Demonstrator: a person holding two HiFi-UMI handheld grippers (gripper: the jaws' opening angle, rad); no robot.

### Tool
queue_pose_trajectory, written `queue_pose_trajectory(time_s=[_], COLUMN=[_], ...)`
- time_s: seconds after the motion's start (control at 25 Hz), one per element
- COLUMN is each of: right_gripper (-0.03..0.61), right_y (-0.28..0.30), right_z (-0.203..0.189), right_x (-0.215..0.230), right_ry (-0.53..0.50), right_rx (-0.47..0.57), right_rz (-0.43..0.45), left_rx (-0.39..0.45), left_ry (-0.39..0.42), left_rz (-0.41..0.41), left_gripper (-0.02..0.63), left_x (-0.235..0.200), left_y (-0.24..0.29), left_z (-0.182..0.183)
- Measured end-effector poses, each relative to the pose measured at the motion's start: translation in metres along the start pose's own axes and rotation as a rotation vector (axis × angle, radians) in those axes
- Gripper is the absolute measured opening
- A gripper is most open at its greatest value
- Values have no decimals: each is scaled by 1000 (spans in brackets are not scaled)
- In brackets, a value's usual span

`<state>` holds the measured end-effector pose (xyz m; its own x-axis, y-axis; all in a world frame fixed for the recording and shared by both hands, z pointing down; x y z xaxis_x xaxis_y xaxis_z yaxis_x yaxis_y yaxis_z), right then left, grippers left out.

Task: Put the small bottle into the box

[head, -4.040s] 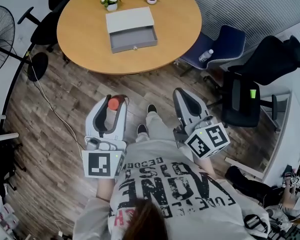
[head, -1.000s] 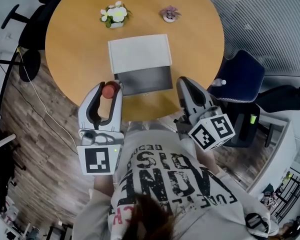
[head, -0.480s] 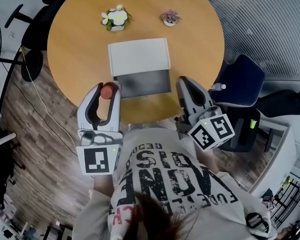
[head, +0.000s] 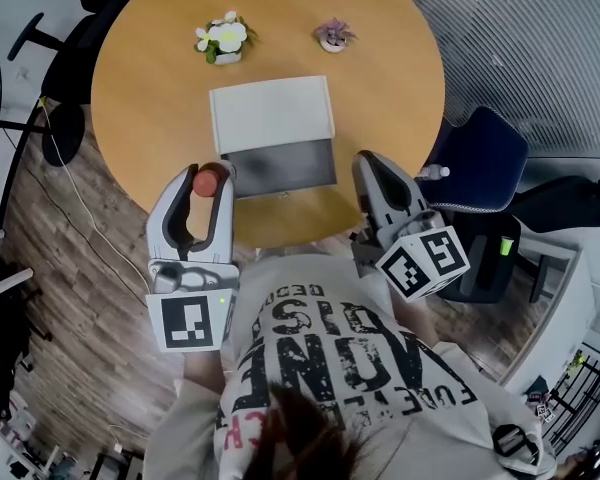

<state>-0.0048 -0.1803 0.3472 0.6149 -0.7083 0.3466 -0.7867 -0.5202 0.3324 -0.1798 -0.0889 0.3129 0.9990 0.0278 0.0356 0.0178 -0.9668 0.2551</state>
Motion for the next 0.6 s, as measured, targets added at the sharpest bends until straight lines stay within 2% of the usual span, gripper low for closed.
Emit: queue_pose_trajectory(time_s=[0.08,0.32,0.6], right_gripper=[15,15,15], right_y=[-1,-5,-12], right_z=[0,-1,0], right_x=[3,9,22], right_ry=[1,11,24], right_rx=[1,5,26], right_rz=[-2,-21,-74], left_rx=[44,75,81], left_ry=[38,78,38], left_rz=[17,43,-50], left_gripper=[149,149,149], left_x=[-7,-20,0], left_y=[-1,6,34], left_z=[13,29,24])
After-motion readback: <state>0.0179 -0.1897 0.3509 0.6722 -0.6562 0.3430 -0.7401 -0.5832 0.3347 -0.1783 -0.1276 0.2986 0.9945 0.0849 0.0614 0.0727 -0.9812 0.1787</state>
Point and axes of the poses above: the fingertips, and each gripper's own axes: y forward along the fingers, x to its right, z out of its top, the point moved 1 cm from there along -y, backward along the fingers, and after that the axes turned 7 degrees about -x, right-handed, at the moved point
